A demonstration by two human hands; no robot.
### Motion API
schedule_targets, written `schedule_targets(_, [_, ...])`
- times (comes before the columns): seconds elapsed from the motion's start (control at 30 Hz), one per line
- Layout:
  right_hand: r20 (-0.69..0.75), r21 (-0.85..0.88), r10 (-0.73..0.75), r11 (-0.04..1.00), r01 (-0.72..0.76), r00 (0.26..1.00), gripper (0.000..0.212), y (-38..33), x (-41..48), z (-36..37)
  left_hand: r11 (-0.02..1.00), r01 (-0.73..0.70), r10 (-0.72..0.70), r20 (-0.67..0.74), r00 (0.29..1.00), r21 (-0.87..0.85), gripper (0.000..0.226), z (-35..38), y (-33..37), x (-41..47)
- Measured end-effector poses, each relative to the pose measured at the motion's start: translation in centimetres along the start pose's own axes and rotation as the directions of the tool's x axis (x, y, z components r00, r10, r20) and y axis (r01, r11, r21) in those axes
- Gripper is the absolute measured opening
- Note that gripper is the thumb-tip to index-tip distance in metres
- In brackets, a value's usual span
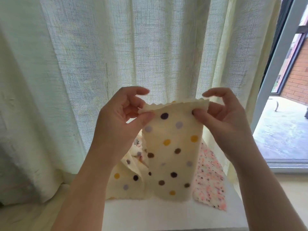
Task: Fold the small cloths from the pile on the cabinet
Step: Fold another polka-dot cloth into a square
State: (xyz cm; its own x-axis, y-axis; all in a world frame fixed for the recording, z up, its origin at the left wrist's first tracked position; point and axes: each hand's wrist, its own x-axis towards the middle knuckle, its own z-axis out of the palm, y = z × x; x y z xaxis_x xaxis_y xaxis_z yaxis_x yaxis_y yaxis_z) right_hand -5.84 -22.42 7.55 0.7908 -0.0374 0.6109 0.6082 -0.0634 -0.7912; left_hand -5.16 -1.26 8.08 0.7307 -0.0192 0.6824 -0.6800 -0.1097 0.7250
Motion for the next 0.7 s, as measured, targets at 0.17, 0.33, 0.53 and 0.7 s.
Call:
schedule_targets(0.17, [0.149, 0.045, 0.36, 0.928, -0.37, 0.921, 0.017, 1.5, 0.0, 0.9, 0.994, 0.086, -0.09, -0.063, 0.994, -0.067, 0.041, 0.5, -0.8, 0.1])
schedule_targets(0.33, [0.043, 0.207, 0.48, 0.854, -0.478, 0.876, 0.021, 2.9, 0.2, 1.2, 0.872, 0.488, -0.48, 0.237, 0.844, 0.03, 0.046, 0.3, -2.5, 0.1])
schedule_targets(0.53, [0.038, 0.397, 0.588, 0.733, -0.552, 0.808, 0.026, 4.2, 0.9, 0.7, 0.794, 0.602, -0.59, 0.353, 0.726, 0.088, 0.023, 1.5, -3.9, -0.4])
schedule_targets(0.7, [0.263, 0.299, 0.668, 0.629, -0.717, 0.696, 0.045, 5.5, 0.8, 0.7, 0.755, 0.651, -0.632, 0.181, 0.754, -0.075, 0.02, 1.7, -4.8, 0.0])
